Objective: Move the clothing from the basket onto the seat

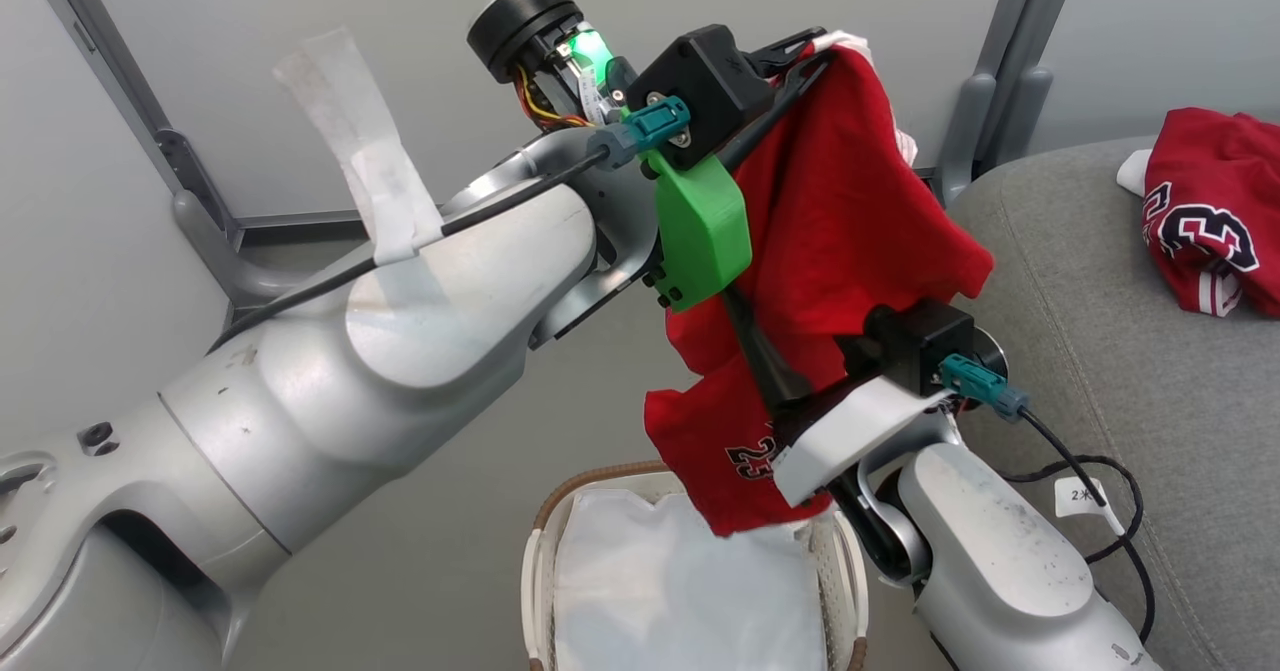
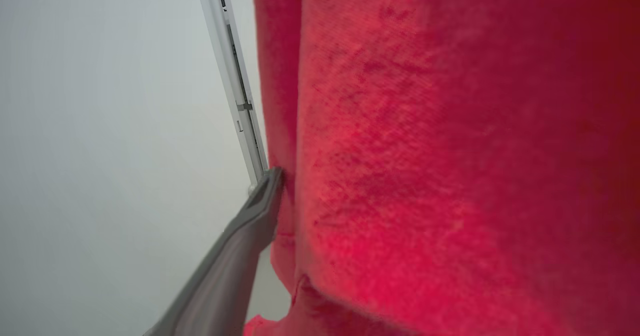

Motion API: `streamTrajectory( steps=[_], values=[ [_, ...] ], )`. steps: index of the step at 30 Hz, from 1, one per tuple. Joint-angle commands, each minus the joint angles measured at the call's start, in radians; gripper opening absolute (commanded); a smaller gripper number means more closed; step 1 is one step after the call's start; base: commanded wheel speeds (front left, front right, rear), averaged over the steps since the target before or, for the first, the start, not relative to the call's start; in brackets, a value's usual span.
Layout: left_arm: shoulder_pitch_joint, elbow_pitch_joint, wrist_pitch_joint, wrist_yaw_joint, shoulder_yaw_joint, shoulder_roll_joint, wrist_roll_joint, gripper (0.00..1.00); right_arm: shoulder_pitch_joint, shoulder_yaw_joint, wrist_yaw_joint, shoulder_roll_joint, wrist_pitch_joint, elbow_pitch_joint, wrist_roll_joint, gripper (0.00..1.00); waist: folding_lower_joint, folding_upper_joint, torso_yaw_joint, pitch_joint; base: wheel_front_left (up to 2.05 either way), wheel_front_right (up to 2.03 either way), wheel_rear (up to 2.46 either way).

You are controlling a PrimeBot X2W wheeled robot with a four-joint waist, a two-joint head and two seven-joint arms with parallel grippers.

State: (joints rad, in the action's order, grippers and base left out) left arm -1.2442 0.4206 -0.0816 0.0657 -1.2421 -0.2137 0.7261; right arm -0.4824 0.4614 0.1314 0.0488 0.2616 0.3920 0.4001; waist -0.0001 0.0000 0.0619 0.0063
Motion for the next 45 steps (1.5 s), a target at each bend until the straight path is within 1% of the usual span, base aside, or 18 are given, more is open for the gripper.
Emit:
streamTrajectory(
  steps=[1, 4, 10, 11, 12, 13, 14, 16, 20, 23, 29, 34, 39, 45],
  values=[
    [-0.006, -0.006, -0.001, 0.000, -0.001, -0.002, 0.002, 0.00, -0.010, -0.001, -0.001, 0.003, 0.005, -0.003, -0.011, 0.00, 0.0001, 0.0000, 0.002, 0.000, 0.00, 0.00, 0.00],
    [0.021, 0.003, 0.004, -0.015, 0.005, -0.026, 0.016, 0.00, -0.014, -0.016, -0.001, 0.003, 0.005, -0.020, -0.023, 0.00, 0.0001, 0.0000, 0.000, 0.002, 0.00, 0.00, 0.00],
    [0.090, 0.058, -0.014, -0.026, 0.029, -0.073, 0.068, 0.00, -0.017, -0.040, -0.001, 0.003, 0.005, -0.057, -0.047, 0.00, 0.0001, 0.0000, -0.019, 0.013, 0.00, 0.00, 0.00],
    [0.107, 0.069, -0.026, -0.025, 0.034, -0.079, 0.078, 0.24, -0.018, -0.047, -0.001, 0.003, 0.005, -0.065, -0.053, 0.00, 0.0001, 0.0000, -0.022, 0.015, 0.00, 0.00, 0.00],
    [0.124, 0.078, -0.035, -0.025, 0.038, -0.082, 0.089, 0.43, -0.018, -0.054, -0.001, 0.003, 0.005, -0.071, -0.056, 0.00, 0.0001, 0.0000, -0.024, 0.017, 0.00, 0.00, 0.00],
    [0.142, 0.090, -0.047, -0.025, 0.043, -0.086, 0.102, 0.91, -0.018, -0.064, -0.001, 0.003, 0.005, -0.078, -0.062, 0.00, 0.0001, 0.0000, -0.026, 0.021, 0.00, 0.00, 0.00],
    [0.155, 0.097, -0.059, -0.025, 0.047, -0.089, 0.108, 1.00, -0.019, -0.073, -0.001, 0.003, 0.005, -0.083, -0.066, 0.00, 0.0001, 0.0000, -0.027, 0.024, 0.00, 0.00, 0.00],
    [0.188, 0.114, -0.097, -0.019, 0.054, -0.091, 0.120, 1.00, -0.018, -0.098, -0.001, 0.003, 0.005, -0.095, -0.079, 0.00, 0.0001, 0.0000, -0.028, 0.031, 0.00, 0.00, 0.00],
    [0.261, 0.141, -0.147, -0.025, 0.077, -0.083, 0.150, 1.00, -0.022, -0.146, -0.001, 0.003, 0.005, -0.113, -0.102, 0.00, 0.0001, 0.0000, -0.030, 0.044, 0.00, 0.00, 0.00],
    [0.314, 0.148, -0.168, -0.028, 0.094, -0.075, 0.163, 1.00, -0.022, -0.176, -0.001, 0.003, 0.005, -0.123, -0.117, 0.00, 0.0001, 0.0000, -0.032, 0.055, 0.00, 0.00, 0.00],
    [0.436, 0.142, -0.184, -0.020, 0.115, -0.060, 0.159, 1.00, -0.017, -0.225, -0.001, 0.003, 0.005, -0.132, -0.148, 0.00, 0.0001, 0.0000, -0.037, 0.078, 0.00, 0.00, 0.00],
    [0.545, 0.074, -0.184, -0.042, 0.215, -0.043, 0.094, 1.00, -0.003, -0.256, -0.001, 0.003, 0.005, -0.137, -0.166, 0.00, 0.0001, 0.0000, -0.041, 0.092, 0.00, 0.00, 0.00],
    [0.652, 0.013, -0.184, -0.046, 0.298, -0.037, 0.001, 1.00, 0.012, -0.283, -0.001, 0.003, 0.005, -0.141, -0.182, 0.00, 0.0001, 0.0000, -0.043, 0.100, 0.00, 0.00, 0.00],
    [0.739, -0.015, -0.184, -0.033, 0.379, -0.014, -0.086, 1.00, 0.028, -0.321, -0.001, 0.003, 0.005, -0.140, -0.207, 0.00, 0.0001, 0.0000, -0.049, 0.107, 0.00, 0.00, 0.00]
  ],
)
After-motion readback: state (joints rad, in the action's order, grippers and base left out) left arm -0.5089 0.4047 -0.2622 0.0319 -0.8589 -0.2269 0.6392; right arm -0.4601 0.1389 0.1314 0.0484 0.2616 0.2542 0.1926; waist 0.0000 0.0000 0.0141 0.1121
